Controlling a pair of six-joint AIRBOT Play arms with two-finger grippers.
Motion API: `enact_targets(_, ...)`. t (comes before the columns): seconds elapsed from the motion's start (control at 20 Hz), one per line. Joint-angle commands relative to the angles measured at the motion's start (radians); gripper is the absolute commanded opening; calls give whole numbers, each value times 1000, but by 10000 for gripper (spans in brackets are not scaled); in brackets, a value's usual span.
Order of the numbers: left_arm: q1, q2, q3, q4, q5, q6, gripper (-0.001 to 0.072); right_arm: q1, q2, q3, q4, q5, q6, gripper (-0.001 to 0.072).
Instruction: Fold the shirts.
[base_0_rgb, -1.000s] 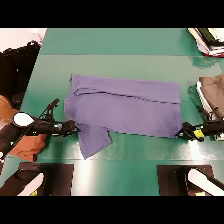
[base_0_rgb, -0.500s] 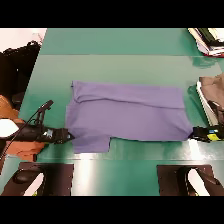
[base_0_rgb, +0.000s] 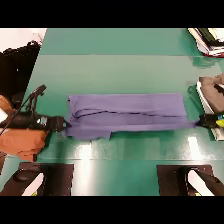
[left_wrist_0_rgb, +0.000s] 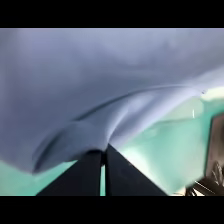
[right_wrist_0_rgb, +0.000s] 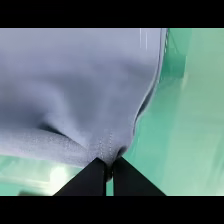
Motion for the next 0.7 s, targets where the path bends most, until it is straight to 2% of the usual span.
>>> enact_targets(0.0,1,-257,111,9,159,118,21,73,-222,144,-5,-84,6,17)
enact_targets(0.2,1,-541,265,9,305,155,22,103,-466,307,58,-112,12,17)
enact_targets(0.35,1,-652,367,8,377,154,23,97,-589,418,127,-122,12,18)
enact_targets(0.4,1,-670,389,5,382,154,35,87,-624,453,164,-121,11,40)
enact_targets(0.45,1,-674,402,5,385,153,292,77,-651,482,201,-121,11,259)
enact_targets(0.5,1,-673,409,5,391,147,560,63,-673,507,238,-117,11,421)
enact_targets(0.55,1,-672,422,5,379,143,544,44,-692,531,270,-104,11,439)
enact_targets(0.6,1,-672,439,5,349,143,495,23,-702,546,289,-83,11,439)
enact_targets(0.65,1,-672,458,5,312,143,500,2,-702,543,293,-72,5,439)
